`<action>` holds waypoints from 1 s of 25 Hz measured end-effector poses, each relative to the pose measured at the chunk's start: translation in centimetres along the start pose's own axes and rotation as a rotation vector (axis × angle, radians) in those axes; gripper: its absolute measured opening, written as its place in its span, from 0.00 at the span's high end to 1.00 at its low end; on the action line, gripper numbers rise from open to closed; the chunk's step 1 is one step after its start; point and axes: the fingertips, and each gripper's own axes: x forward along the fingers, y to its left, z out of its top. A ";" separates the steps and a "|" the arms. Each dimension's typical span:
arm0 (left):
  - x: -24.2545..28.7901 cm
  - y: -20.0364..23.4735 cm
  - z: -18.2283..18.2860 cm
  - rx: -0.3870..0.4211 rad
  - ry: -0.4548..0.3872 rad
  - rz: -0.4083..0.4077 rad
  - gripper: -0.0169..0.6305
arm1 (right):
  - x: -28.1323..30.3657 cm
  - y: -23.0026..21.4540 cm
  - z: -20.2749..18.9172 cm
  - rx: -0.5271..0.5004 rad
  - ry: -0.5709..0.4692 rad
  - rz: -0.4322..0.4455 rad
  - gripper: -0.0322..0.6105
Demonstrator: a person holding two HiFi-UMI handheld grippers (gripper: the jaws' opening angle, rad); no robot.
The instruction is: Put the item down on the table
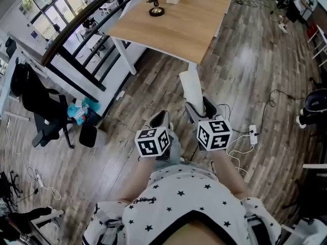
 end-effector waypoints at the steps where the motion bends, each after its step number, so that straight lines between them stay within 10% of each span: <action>1: 0.7 0.1 0.4 -0.001 0.001 -0.002 0.90 | 0.6 -0.4 0.2 0.000 0.002 -0.001 0.51; 25: 18.8 7.9 16.3 0.024 -0.001 -0.062 0.90 | 21.6 -7.9 11.2 -0.007 -0.002 -0.060 0.51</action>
